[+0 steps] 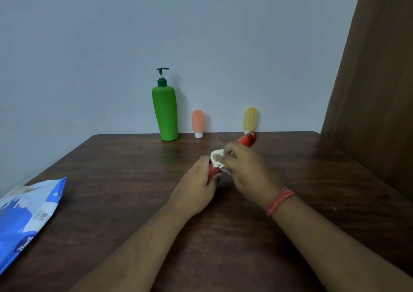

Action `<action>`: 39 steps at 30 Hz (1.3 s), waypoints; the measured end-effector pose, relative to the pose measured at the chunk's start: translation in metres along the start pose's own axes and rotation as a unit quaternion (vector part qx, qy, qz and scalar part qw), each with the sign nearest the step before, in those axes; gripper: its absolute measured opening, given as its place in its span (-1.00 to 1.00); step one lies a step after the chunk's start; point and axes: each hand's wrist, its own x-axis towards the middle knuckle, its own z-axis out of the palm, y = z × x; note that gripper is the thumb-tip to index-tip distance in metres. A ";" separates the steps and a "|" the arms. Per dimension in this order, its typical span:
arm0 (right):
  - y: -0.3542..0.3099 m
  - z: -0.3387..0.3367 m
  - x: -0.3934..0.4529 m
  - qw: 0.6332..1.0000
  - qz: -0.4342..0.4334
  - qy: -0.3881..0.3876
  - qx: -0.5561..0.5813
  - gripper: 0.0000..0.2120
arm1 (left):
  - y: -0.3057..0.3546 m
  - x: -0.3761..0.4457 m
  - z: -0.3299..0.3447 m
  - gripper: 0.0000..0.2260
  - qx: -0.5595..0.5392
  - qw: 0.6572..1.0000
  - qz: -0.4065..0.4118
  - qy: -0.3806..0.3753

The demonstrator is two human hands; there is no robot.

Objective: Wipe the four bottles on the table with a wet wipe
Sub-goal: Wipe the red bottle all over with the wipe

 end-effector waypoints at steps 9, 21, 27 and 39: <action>0.024 -0.020 0.000 0.985 0.150 0.078 -0.044 -0.66 | 0.007 -0.002 0.000 -0.69 0.069 0.997 0.015 -0.024; 0.045 -0.014 0.000 0.987 0.136 0.088 -0.023 -0.62 | 0.007 -0.002 -0.002 -0.70 0.064 0.998 0.017 -0.017; 0.007 -0.002 0.000 0.999 0.004 0.032 -0.002 -0.70 | 0.003 -0.002 -0.004 -0.74 0.037 0.999 0.009 -0.006; 0.008 -0.008 -0.001 0.990 0.054 0.115 0.056 -0.62 | 0.004 -0.002 0.002 -0.77 -0.122 0.991 -0.054 -0.029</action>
